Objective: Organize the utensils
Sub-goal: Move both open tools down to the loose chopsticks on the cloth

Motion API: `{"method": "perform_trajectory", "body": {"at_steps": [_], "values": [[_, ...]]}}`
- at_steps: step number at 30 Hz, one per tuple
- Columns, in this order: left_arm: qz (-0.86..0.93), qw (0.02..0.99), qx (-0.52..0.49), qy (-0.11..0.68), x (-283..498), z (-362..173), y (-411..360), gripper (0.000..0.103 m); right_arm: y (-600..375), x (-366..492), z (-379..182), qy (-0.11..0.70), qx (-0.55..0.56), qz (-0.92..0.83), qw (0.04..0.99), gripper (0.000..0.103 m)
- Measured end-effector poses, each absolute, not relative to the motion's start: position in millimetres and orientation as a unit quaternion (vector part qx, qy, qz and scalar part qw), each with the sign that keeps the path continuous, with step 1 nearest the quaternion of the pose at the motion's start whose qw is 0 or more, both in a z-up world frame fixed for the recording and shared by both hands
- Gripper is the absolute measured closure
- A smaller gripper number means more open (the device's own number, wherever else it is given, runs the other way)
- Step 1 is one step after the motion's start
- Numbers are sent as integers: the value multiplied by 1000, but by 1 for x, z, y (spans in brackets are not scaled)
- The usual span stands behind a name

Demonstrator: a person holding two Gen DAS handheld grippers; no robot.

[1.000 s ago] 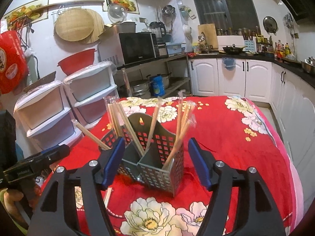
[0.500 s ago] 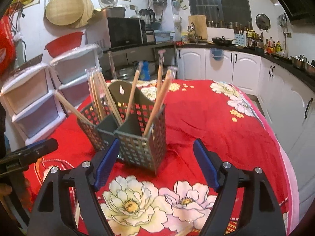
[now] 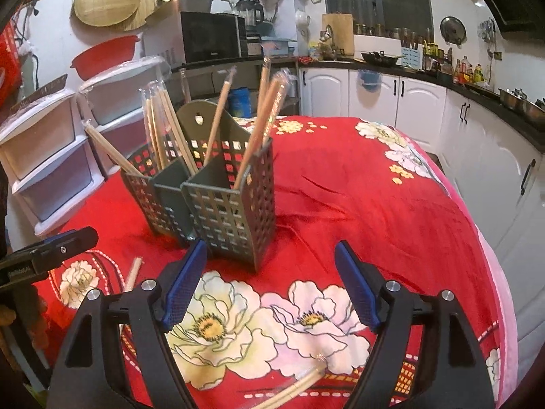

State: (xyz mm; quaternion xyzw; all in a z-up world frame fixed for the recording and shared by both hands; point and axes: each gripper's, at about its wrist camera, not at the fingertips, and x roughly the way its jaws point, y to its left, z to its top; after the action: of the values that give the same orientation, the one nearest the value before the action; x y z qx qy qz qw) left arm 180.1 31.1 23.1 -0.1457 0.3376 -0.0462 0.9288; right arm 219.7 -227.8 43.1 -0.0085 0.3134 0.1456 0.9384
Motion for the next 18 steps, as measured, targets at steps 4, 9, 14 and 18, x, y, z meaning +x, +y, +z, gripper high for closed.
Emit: {"method": "perform_trajectory", "body": {"at_steps": [4, 9, 14, 18], "values": [[-49, 926, -144, 344, 182, 18, 29, 12, -233, 217, 38, 319, -6, 136, 938, 28], [-54, 922, -146, 354, 186, 10, 28, 12, -242, 211, 29, 326, -5, 120, 938, 28], [-56, 920, -147, 358, 187, 6, 29, 12, -251, 206, 24, 332, 0, 102, 938, 28], [-54, 917, -152, 364, 188, 1, 32, 12, -258, 201, 19, 338, 2, 90, 937, 28]]}}
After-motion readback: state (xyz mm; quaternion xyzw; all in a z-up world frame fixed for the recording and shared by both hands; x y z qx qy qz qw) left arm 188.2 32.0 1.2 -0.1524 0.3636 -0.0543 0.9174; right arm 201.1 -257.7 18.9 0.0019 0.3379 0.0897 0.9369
